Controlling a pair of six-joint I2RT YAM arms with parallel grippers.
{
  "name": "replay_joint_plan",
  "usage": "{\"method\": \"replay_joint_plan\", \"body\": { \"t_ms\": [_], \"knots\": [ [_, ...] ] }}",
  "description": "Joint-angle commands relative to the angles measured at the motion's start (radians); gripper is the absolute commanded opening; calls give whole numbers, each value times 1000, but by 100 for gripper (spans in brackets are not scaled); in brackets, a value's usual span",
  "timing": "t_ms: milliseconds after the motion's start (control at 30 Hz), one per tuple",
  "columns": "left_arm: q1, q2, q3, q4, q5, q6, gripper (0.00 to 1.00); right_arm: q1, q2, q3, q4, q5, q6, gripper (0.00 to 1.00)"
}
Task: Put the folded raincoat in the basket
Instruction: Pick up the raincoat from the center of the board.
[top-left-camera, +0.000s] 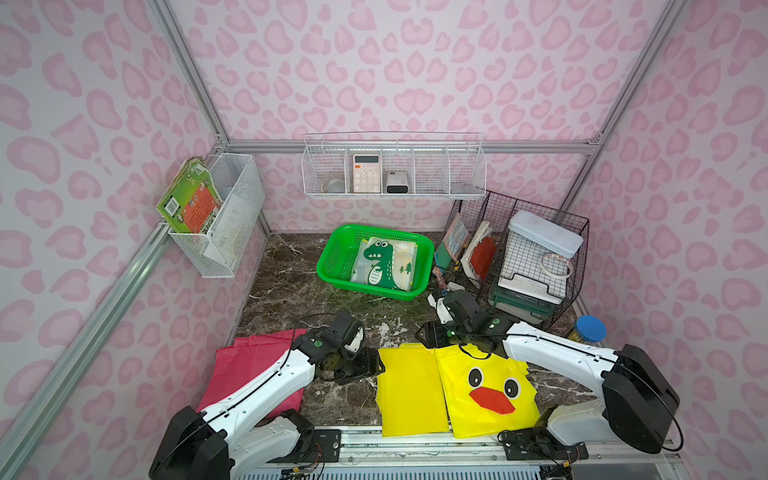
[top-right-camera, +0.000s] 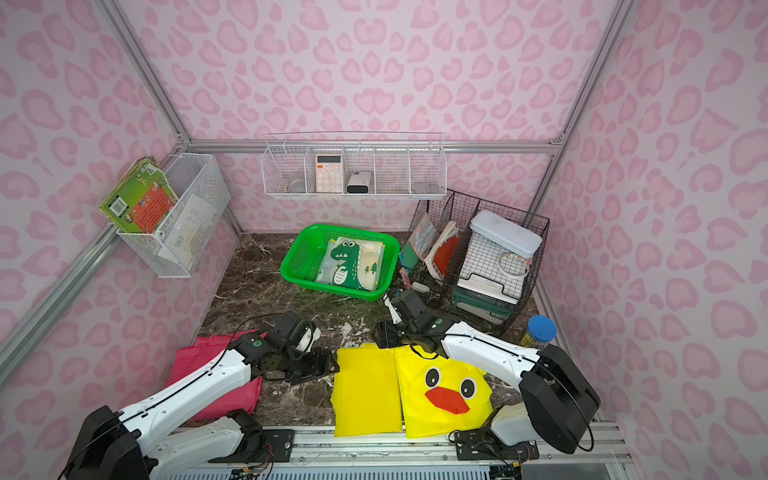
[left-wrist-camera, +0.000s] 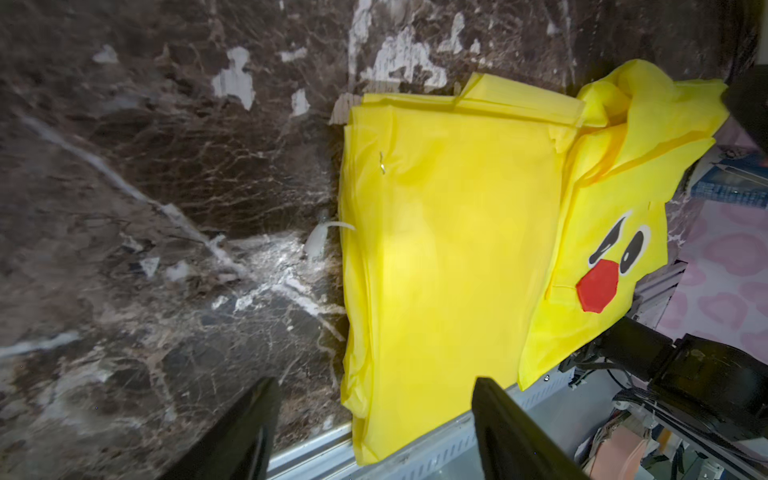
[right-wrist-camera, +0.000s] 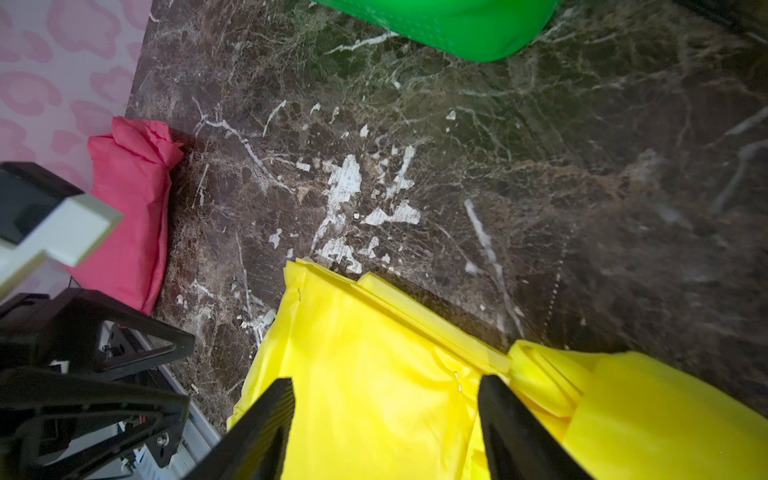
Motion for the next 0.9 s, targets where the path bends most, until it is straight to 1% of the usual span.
{"method": "replay_joint_plan", "body": {
  "t_ms": [0, 133, 267, 400, 433, 533, 567, 633, 700, 733, 767, 867],
  "knots": [
    [-8, 32, -28, 97, 53, -14, 78, -21, -13, 5, 15, 5, 6, 72],
    [-19, 92, -48, 196, 106, -8, 78, -56, -33, -3, 14, -10, 2, 72],
    [-21, 135, -68, 263, 133, -3, 77, -76, -42, -11, 3, -15, -8, 72],
    [-22, 184, -81, 302, 126, -4, 70, -83, -48, -20, 1, -17, -11, 72],
    [-22, 195, -85, 311, 125, -6, 66, -85, -48, -22, 2, -18, -11, 72],
    [-21, 218, -86, 332, 108, -12, 50, -85, -48, -23, 1, -23, -13, 72],
    [-22, 223, -84, 332, 96, -13, 41, -85, -47, -23, 2, -27, -13, 72],
    [-22, 231, -71, 323, 74, -11, 27, -85, -44, -23, 1, -34, -15, 72],
    [-22, 237, -50, 305, 49, -5, 10, -85, -38, -24, 6, -45, -14, 72],
    [-21, 241, -39, 293, 35, -4, 3, -85, -35, -24, 8, -53, -16, 72],
    [-19, 241, -28, 282, 20, -3, 0, -84, -31, -23, 11, -60, -16, 72],
    [-1, 242, 4, 234, -26, 3, 0, -77, -15, -19, 15, -76, -22, 72]
  ]
}}
